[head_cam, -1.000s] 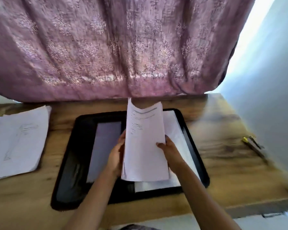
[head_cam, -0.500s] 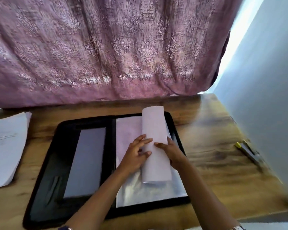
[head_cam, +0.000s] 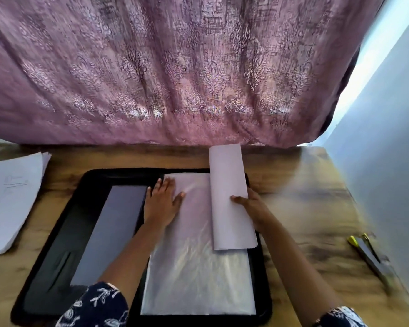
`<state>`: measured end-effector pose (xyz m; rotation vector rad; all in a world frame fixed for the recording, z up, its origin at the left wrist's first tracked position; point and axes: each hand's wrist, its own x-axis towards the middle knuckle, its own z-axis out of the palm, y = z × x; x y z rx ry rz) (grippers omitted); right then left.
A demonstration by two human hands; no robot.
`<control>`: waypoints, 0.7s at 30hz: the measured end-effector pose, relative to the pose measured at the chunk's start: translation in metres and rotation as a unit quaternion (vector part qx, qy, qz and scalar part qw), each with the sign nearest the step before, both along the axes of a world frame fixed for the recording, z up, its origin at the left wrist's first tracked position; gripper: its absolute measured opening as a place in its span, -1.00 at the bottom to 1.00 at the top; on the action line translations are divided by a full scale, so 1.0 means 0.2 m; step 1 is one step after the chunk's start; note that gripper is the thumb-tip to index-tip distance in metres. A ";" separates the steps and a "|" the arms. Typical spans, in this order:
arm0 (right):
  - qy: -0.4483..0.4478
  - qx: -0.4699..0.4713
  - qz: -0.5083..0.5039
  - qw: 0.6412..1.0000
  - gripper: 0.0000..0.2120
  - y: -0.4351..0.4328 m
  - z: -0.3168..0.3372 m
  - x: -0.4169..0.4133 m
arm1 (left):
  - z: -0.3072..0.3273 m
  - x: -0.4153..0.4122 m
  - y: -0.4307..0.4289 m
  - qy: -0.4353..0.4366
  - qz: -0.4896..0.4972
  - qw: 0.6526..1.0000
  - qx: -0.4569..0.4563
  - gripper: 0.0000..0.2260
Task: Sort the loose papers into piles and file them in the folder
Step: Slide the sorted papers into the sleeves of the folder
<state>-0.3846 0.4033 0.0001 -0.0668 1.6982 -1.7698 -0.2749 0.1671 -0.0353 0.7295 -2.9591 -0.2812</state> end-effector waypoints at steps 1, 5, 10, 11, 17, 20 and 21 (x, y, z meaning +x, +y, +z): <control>-0.002 0.000 0.010 1.000 -0.66 0.00 -0.02 -0.01 | -0.01 0.00 0.00 0.017 0.002 1.000 -0.003 -0.33; -0.007 -0.004 0.025 1.000 -0.69 0.02 -0.05 -0.02 | -0.03 0.00 -0.03 0.083 -0.005 0.997 0.003 -0.41; -0.002 0.024 0.034 0.999 -0.65 0.03 -0.09 -0.04 | -0.01 0.00 -0.04 0.119 0.027 0.992 0.045 -0.51; -0.008 0.024 0.035 0.999 -0.68 0.03 -0.08 -0.04 | 0.01 -0.01 -0.04 0.114 0.034 0.992 0.042 -0.54; -0.030 0.023 0.048 0.998 -0.74 0.02 -0.04 -0.08 | 0.05 -0.09 -0.03 0.094 0.045 0.994 0.007 -0.74; -0.030 0.030 0.050 0.998 -0.72 0.02 -0.05 -0.08 | 0.02 -0.08 -0.02 0.136 0.050 0.989 0.037 -0.79; -0.030 0.032 0.047 0.998 -0.71 0.03 -0.05 -0.08 | 0.01 -0.09 -0.02 0.142 0.050 0.988 0.041 -0.79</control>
